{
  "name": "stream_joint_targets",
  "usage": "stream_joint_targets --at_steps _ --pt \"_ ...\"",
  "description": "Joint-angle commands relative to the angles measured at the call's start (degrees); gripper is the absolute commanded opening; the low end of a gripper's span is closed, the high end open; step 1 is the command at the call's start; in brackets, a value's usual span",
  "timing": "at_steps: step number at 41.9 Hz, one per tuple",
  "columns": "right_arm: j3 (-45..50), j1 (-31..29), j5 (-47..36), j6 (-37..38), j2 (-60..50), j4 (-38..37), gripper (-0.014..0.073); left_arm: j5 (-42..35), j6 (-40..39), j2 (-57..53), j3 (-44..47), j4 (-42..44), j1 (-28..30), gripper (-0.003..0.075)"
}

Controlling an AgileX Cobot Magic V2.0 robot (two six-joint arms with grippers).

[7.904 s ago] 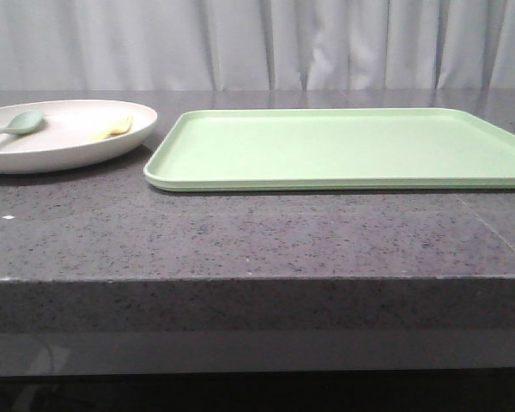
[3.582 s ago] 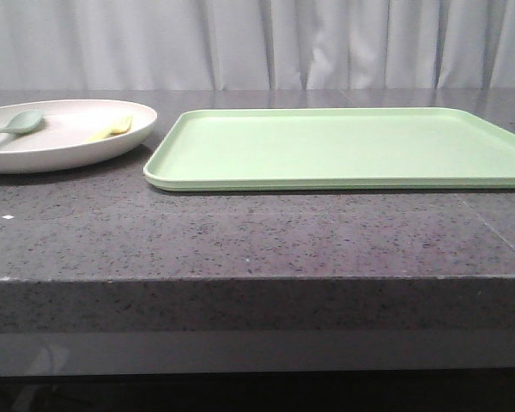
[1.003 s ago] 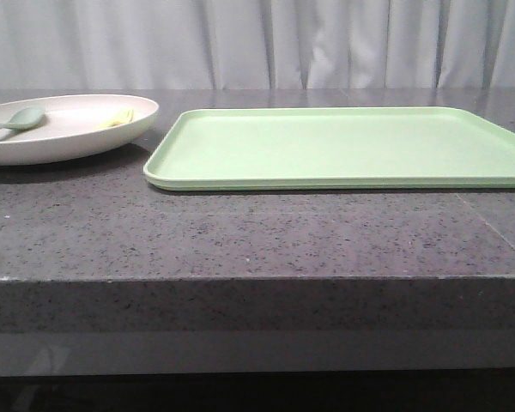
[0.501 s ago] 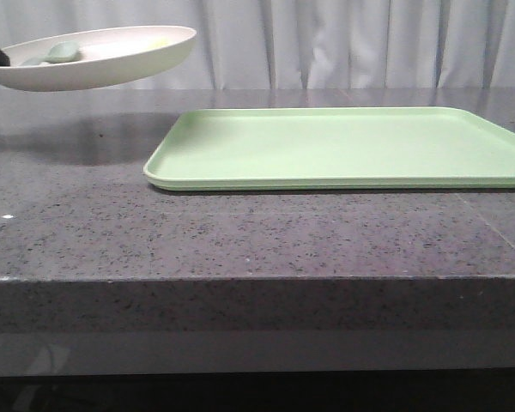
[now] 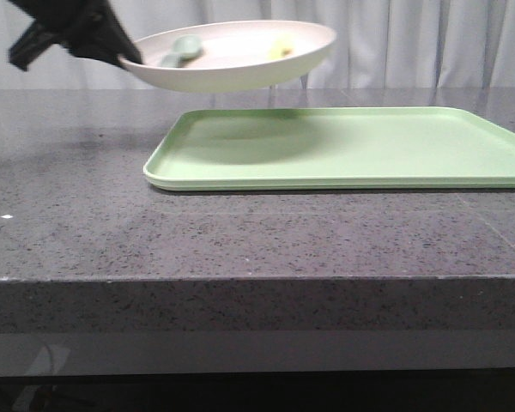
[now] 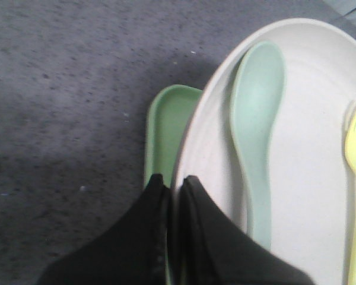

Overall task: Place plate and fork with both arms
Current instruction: 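Grip the plate rim with the left gripper and lift it toward the tray, then lower the plate onto the tray and open the left gripper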

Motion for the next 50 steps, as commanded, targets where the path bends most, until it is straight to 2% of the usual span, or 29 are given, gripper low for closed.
stream_joint_targets --at_steps 1,10,19,35,40,47,50 --pt "-2.1 -0.18 -3.88 -0.06 0.5 -0.01 0.0541 -6.68 -5.82 -3.41 -2.04 0.52 -4.23 -0.002" --pt "-2.1 -0.18 -3.88 -0.06 0.5 -0.01 0.0541 -11.16 -15.31 -0.92 -2.04 6.68 -10.72 -0.002" --pt "-2.1 -0.18 -3.88 -0.06 0.5 -0.01 0.0541 -12.04 -15.82 2.34 -2.04 7.58 -13.44 -0.002" --pt "-2.1 -0.18 -3.88 -0.06 0.5 -0.01 0.0541 -10.52 -16.57 4.42 -1.67 8.09 -13.8 -0.0013" --pt "-2.1 -0.18 -3.88 -0.06 0.5 -0.01 0.0541 -10.28 -16.57 4.42 -1.67 8.89 -13.8 0.0068" --pt "-2.1 -0.18 -3.88 -0.06 0.5 -0.01 0.0541 -10.15 -16.57 4.42 -1.67 9.11 -13.8 0.0241" --pt "-2.1 -0.18 -3.88 -0.06 0.5 -0.01 0.0541 -9.59 -16.57 4.12 -1.67 9.24 -13.8 0.0272"
